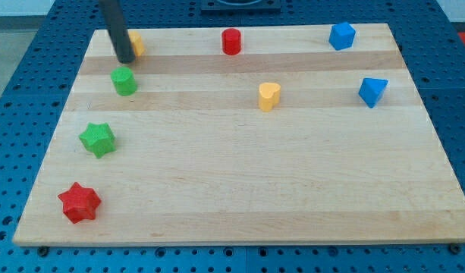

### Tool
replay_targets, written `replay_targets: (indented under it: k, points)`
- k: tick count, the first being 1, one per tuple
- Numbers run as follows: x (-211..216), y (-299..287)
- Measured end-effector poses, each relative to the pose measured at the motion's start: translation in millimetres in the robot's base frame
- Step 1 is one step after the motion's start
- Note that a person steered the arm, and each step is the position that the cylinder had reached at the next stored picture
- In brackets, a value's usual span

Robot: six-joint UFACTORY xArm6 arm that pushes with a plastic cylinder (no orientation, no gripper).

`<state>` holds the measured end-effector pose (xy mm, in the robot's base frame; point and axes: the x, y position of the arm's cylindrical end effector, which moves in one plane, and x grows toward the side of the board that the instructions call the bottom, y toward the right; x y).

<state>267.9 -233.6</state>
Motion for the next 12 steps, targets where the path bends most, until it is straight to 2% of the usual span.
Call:
replay_targets:
  k: [6,10,12]
  points:
    - [-34,-23]
    - [-34,18]
    - [-39,18]
